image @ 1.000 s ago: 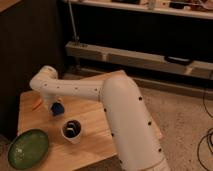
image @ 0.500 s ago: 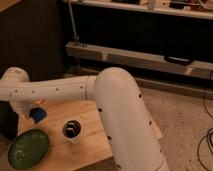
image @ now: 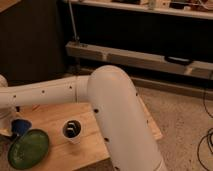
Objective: Place the white sponge in the ceramic bowl
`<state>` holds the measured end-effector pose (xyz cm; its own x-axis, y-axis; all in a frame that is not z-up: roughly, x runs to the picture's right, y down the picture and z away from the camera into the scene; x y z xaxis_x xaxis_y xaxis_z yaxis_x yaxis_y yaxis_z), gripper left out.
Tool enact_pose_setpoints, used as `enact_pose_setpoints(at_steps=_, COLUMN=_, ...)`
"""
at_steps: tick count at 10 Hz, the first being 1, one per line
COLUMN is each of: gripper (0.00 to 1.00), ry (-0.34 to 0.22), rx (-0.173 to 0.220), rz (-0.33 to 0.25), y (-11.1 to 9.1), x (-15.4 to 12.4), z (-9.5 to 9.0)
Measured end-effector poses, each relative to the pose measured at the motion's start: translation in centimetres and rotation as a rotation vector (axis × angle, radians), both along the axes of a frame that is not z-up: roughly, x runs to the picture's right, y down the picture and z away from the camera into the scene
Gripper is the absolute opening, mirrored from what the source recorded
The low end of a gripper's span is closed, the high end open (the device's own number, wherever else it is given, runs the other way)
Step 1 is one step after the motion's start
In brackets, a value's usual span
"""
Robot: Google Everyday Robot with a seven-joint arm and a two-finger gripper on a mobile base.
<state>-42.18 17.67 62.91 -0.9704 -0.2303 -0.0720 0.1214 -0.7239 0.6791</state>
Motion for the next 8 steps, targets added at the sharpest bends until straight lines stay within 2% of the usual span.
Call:
enact_pose_setpoints(at_steps=2, gripper=0.74, ry=0.009, rx=-0.012, rz=-0.023, y=0.8, x=1.4, z=0.7)
enact_pose_setpoints(at_steps=3, gripper=0.79, ry=0.013, rx=-0.02, rz=-0.031, y=1.1, x=1.9, z=1.2)
enact_pose_setpoints(at_steps=8, gripper=0.8, ry=0.02, rx=-0.065, rz=-0.072, y=2.6, x=2.2, z=3.2)
